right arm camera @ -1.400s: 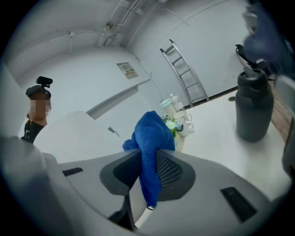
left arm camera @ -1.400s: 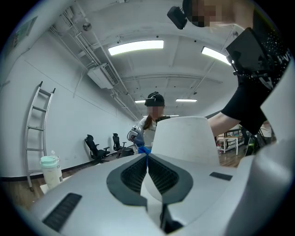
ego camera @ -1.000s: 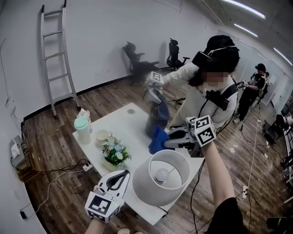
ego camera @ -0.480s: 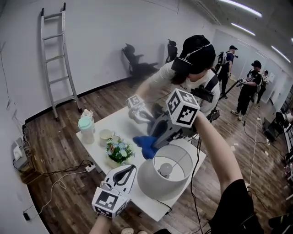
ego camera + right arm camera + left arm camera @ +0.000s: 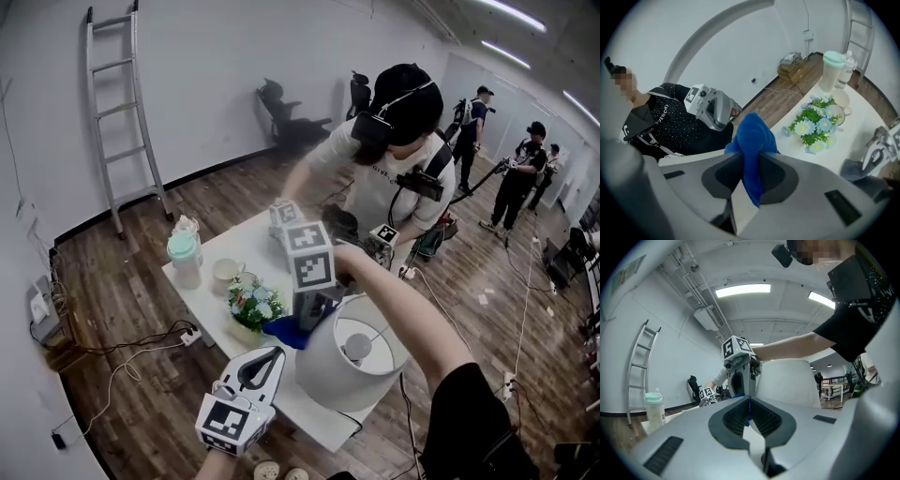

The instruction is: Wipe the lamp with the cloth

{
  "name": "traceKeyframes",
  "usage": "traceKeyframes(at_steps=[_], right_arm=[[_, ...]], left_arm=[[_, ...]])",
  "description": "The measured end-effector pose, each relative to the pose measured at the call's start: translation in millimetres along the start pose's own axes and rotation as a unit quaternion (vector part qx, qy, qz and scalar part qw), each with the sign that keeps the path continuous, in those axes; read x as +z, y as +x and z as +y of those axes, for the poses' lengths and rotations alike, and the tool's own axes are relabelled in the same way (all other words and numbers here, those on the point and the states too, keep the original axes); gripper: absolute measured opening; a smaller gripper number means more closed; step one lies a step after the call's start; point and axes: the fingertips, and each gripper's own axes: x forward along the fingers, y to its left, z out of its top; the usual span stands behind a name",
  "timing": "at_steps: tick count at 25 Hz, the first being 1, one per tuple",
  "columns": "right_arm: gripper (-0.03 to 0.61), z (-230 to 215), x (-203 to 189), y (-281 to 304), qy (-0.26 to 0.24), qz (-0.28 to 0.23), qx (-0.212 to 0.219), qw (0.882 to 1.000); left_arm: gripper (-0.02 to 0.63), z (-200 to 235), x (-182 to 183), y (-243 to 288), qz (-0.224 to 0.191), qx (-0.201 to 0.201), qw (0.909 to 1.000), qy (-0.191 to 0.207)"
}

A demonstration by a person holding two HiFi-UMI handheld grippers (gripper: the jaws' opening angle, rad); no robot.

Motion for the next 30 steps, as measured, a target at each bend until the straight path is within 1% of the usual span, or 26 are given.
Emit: traceKeyframes(at_steps=[3,5,7,8,9,10,12,13,15,17,18,20,23,27,30], right_arm=[[0.086,-8.4,3.9,28.8,-0.008,0.038,0.011,0.999],[0.086,-10.7,7.2,42.4,-0.020,0.054,0.012,0.998],[0.086,-13.0,9.2,49.0,-0.039,0.064,0.004,0.997],[0.086,-14.7,11.2,48.0,-0.054,0.064,-0.007,0.996],[0.086,-16.2,15.6,42.3,-0.073,0.056,-0.023,0.996],[0.084,-16.9,23.1,30.9,-0.088,0.036,-0.042,0.995],[0.084,-10.6,43.1,-7.6,-0.106,-0.028,-0.081,0.991],[0.086,-1.5,52.0,-30.5,-0.117,-0.058,-0.102,0.986],[0.084,29.5,62.6,-73.5,-0.156,-0.098,-0.149,0.971],[0.084,71.2,65.9,-105.4,-0.199,-0.118,-0.184,0.955],[0.084,91.5,65.6,-116.3,-0.215,-0.122,-0.195,0.949],[0.084,122.8,60.4,-127.4,-0.235,-0.110,-0.216,0.941],[0.084,148.0,45.7,-120.6,-0.250,-0.074,-0.238,0.936],[0.084,168.1,32.8,-83.4,-0.258,-0.045,-0.223,0.939],[0.084,172.1,28.3,-49.2,-0.261,-0.013,-0.220,0.940]], left_arm=[[0.012,6.1,-8.3,-1.9,0.004,0.004,0.9999,-0.009],[0.012,8.7,-13.6,-3.4,0.009,0.006,0.9999,-0.013],[0.012,8.3,-14.6,-3.0,0.012,0.005,0.9998,-0.017],[0.012,7.6,-14.0,-2.3,0.012,0.004,0.9998,-0.018],[0.012,6.4,-13.2,-1.6,0.011,0.001,0.9998,-0.018],[0.011,4.9,-12.6,-0.8,0.011,-0.003,0.9998,-0.018],[0.012,4.1,-13.4,0.6,0.014,-0.007,0.9998,-0.015],[0.012,5.0,-14.4,1.2,0.015,-0.005,0.9998,-0.013],[0.012,8.0,-15.5,3.0,0.015,0.000,0.9998,-0.008],[0.012,12.1,-16.1,4.8,0.017,0.003,0.9998,-0.007],[0.012,14.4,-16.1,5.1,0.018,0.004,0.9998,-0.008],[0.012,18.7,-14.2,3.7,0.017,0.007,0.9997,-0.014],[0.012,21.1,-9.0,-0.9,0.012,0.012,0.9997,-0.018],[0.012,15.1,-5.9,-7.7,0.016,0.007,0.9998,-0.006],[0.012,13.1,-6.0,-13.0,0.016,0.006,0.9998,-0.004]])
